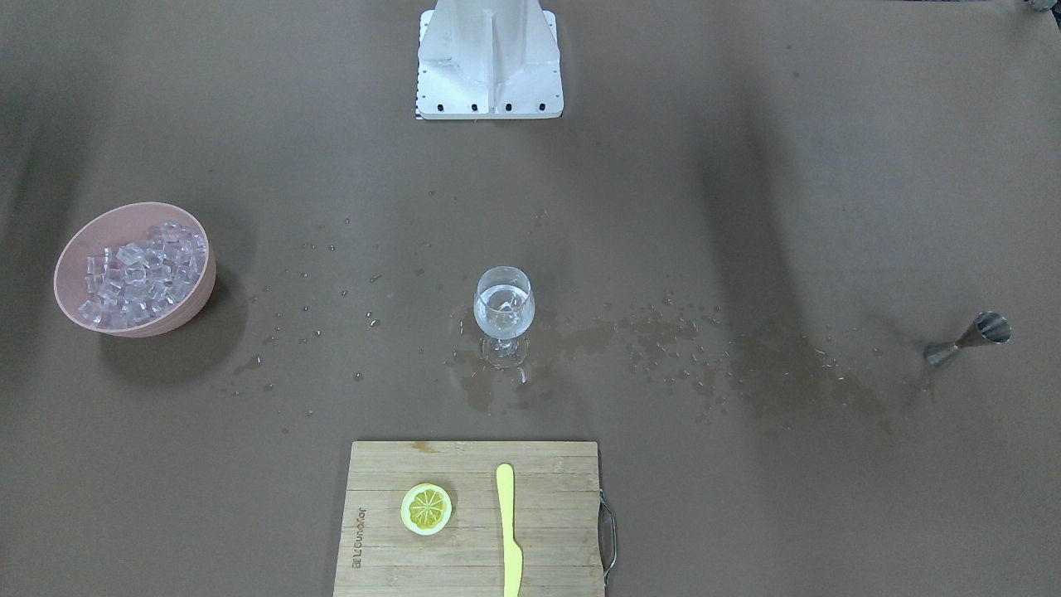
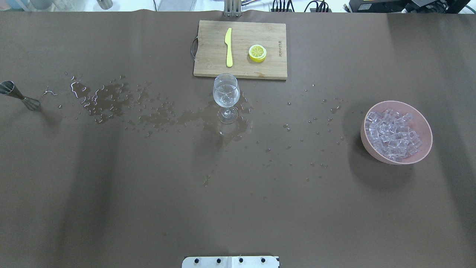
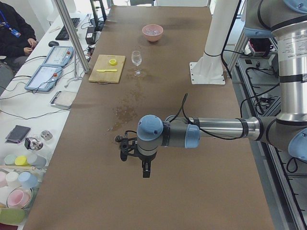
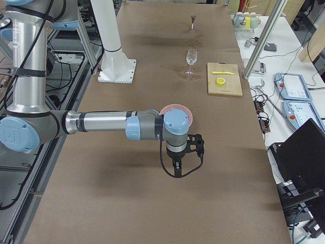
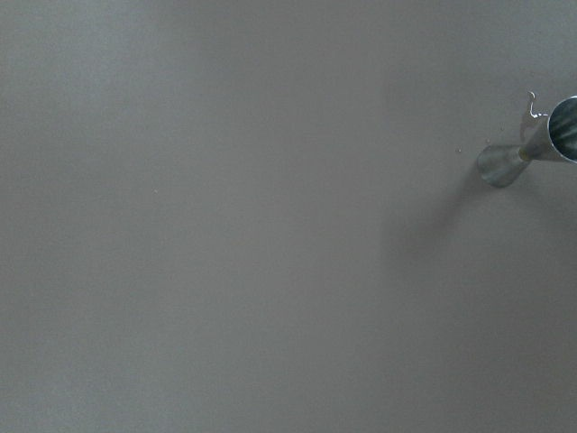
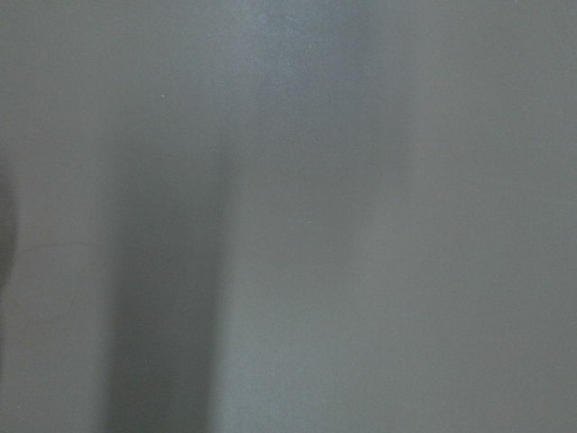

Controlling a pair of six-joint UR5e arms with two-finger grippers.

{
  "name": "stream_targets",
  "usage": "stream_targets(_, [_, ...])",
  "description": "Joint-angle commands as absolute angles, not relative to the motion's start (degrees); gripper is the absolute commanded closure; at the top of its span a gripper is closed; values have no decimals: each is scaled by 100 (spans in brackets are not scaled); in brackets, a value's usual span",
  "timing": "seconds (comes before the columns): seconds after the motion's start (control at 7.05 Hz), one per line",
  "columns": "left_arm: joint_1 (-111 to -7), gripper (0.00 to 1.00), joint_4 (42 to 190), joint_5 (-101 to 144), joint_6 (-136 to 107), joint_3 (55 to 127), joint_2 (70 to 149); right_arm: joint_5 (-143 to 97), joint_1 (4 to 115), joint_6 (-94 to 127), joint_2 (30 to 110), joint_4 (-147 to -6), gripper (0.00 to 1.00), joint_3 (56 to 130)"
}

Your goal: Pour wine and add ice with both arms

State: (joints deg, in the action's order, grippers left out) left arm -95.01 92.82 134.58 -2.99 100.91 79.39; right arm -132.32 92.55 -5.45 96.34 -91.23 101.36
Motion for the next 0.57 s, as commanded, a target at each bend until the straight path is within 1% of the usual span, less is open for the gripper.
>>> stream_targets(0.0, [-9501,2,9281,13456,-308,9958,7937,-13236,9255,-545,9659,-9123,0,10230])
stream_targets(0.43, [-9501,2,9281,13456,-299,9958,7937,-13245,9255,-536,9686,-9123,0,10266])
